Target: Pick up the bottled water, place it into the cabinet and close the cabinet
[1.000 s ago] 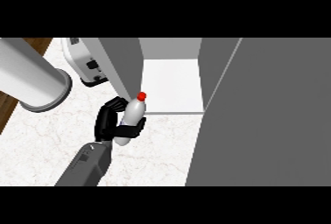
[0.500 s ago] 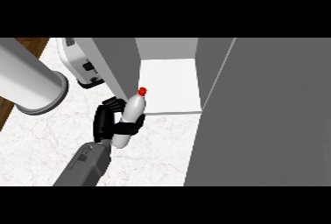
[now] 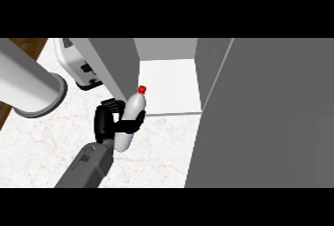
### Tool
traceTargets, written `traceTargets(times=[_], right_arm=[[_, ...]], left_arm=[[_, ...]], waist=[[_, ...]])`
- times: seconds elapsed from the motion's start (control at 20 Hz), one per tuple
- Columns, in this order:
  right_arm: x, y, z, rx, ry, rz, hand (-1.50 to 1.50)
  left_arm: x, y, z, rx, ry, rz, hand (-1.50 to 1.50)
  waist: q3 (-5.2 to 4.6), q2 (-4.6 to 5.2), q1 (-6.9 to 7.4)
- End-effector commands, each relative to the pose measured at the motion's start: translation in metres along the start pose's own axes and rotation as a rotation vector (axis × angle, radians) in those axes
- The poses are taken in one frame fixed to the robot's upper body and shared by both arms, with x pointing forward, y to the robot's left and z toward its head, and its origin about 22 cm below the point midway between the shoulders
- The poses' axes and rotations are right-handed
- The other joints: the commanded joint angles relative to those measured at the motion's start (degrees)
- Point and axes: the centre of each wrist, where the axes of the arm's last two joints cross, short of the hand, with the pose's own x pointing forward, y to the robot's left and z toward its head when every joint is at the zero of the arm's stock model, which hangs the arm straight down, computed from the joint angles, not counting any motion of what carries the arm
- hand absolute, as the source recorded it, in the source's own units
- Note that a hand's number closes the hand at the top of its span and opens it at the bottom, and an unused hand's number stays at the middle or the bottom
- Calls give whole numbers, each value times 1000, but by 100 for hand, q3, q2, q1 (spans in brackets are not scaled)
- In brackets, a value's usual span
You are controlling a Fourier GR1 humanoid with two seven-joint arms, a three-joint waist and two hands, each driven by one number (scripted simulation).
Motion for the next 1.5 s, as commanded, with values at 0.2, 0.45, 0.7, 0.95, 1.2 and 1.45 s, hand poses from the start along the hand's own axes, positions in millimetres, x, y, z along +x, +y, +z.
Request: traceTargets(times=[0.2,0.45,0.7,0.95,1.2,1.45], right_arm=[[10,-1,8,10,-9,-25,-150],[5,-3,3,24,-29,-12,-150],[7,-4,9,49,-12,-9,-150],[4,-7,5,47,-32,-5,-150],[5,-4,7,56,-18,-16,-150],[5,-5,5,48,-39,-24,-150]], left_arm=[[61,-80,-33,-54,-168,-45,150],[76,-77,-52,-14,-195,-84,150],[73,-71,-61,-14,-227,-178,-150],[77,-75,-63,-31,-216,-152,-150],[80,-77,-63,-30,-206,-127,-150],[80,-83,-59,-42,-194,-90,-150]], waist=[[-38,62,-293],[-37,108,-367],[-35,96,-429],[-40,124,-388],[-45,120,-489],[-46,131,-499]])
